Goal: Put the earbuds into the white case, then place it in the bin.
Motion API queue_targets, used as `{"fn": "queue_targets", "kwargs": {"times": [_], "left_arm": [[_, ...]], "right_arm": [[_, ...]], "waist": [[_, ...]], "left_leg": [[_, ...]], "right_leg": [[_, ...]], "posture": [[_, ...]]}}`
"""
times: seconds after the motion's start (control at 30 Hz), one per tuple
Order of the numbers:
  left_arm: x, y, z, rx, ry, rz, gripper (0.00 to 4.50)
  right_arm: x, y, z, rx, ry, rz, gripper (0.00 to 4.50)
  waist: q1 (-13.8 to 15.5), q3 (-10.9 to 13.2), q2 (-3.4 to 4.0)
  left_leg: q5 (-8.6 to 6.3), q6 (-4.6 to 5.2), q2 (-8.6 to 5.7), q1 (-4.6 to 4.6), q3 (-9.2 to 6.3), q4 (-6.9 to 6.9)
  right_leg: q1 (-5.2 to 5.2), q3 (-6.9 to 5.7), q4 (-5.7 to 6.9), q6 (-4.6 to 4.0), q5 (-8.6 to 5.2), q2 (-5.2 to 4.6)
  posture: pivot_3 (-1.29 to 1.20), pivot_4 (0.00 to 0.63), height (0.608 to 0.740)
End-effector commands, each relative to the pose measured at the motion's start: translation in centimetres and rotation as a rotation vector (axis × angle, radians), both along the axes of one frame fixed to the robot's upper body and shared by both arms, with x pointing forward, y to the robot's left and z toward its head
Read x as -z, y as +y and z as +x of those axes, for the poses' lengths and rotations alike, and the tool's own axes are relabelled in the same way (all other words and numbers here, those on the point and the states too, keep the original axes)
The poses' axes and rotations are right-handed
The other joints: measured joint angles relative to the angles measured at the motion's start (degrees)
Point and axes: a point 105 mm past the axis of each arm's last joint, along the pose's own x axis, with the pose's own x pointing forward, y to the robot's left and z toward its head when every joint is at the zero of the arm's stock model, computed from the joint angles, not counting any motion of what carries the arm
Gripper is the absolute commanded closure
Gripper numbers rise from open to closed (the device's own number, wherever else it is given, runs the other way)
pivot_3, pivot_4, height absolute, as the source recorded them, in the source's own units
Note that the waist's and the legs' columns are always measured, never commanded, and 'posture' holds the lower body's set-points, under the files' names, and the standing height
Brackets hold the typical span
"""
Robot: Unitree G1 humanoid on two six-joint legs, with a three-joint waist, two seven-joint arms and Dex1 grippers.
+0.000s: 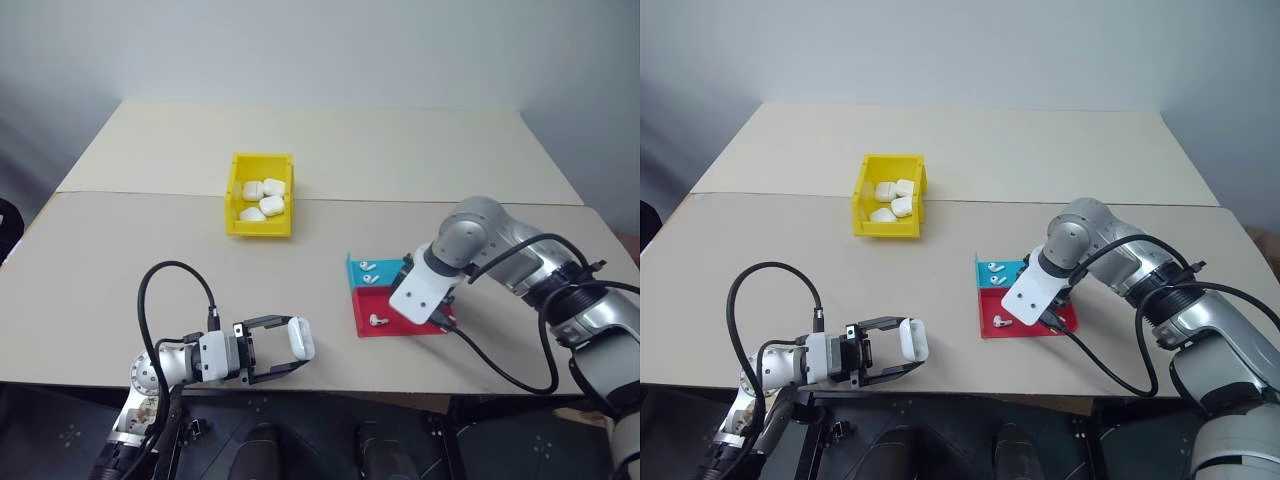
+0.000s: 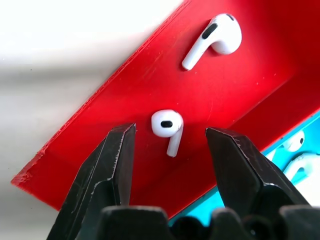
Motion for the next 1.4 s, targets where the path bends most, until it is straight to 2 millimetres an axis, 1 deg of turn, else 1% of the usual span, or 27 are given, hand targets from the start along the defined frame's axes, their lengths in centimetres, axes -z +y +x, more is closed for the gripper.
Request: {"fn": "queue_targets", "kwargs": {"times": [0.03, 0.5, 0.6, 0.97, 1.07, 1.1, 1.4], "left_arm": [[-0.65, -0.13, -0.21, 0.007, -0.037, -0.008, 1.77], [-0.61, -0.11, -0.34, 0.006, -0.038, -0.004, 1.77], [-0.62, -0.12, -0.36, 0.006, -0.036, -0.003, 1.77], [-0.59, -0.11, -0.31, 0.007, -0.037, -0.002, 1.77], [-0.61, -0.16, -0.29, 0.01, -0.037, -0.003, 1.77], [-0.62, -0.17, -0.29, 0.01, -0.036, -0.003, 1.77], [-0.65, -0.14, -0.27, 0.009, -0.036, -0.002, 1.77]], "right_arm": [[-0.32, -0.3, -0.1, -0.015, 0.004, -0.037, 1.8], [0.33, -0.53, 0.26, -0.026, -0.008, -0.06, 1.8], [0.28, -0.4, 0.3, -0.024, -0.012, -0.049, 2.36], [0.22, -0.34, 0.33, -0.032, -0.023, -0.046, 2.36], [0.23, -0.32, 0.33, -0.03, -0.024, -0.043, 2.93], [0.21, -0.27, 0.3, -0.031, -0.024, -0.038, 3.2], [0.28, -0.24, 0.39, -0.028, -0.03, -0.038, 3.2]], "waist": [[0.0, 0.0, 0.0], [0.02, 0.0, 0.0], [0.01, 0.0, 0.0], [0.02, 0.0, 0.0], [0.01, 0.0, 0.0], [0.01, 0.0, 0.0], [0.02, 0.0, 0.0]], "left_leg": [[0.0, 0.0, 0.0, 0.0, 0.0, 0.0], [0.0, 0.0, 0.0, 0.01, 0.0, 0.0], [0.0, 0.0, 0.0, 0.01, 0.0, 0.0], [0.0, 0.0, 0.0, 0.01, 0.0, 0.0], [0.0, 0.0, 0.0, 0.01, 0.0, 0.0], [0.0, 0.0, 0.0, 0.01, 0.0, 0.0], [0.0, 0.0, 0.0, 0.02, 0.0, 0.0]], "right_leg": [[0.0, 0.0, 0.01, 0.0, 0.0, 0.0], [0.0, 0.0, 0.01, 0.0, 0.0, 0.0], [0.01, 0.0, 0.01, 0.0, 0.0, 0.0], [0.01, 0.0, 0.01, 0.0, 0.0, 0.0], [0.01, 0.0, 0.01, 0.0, 0.0, 0.0], [0.01, 0.0, 0.01, 0.0, 0.0, 0.0], [0.02, 0.0, 0.01, 0.0, 0.0, 0.0]], "posture": [[0.0, 0.15, 0.74], [0.0, 0.15, 0.74], [0.0, 0.15, 0.74], [0.0, 0.15, 0.74], [0.0, 0.15, 0.74], [0.0, 0.15, 0.74], [0.0, 0.15, 0.74]]}}
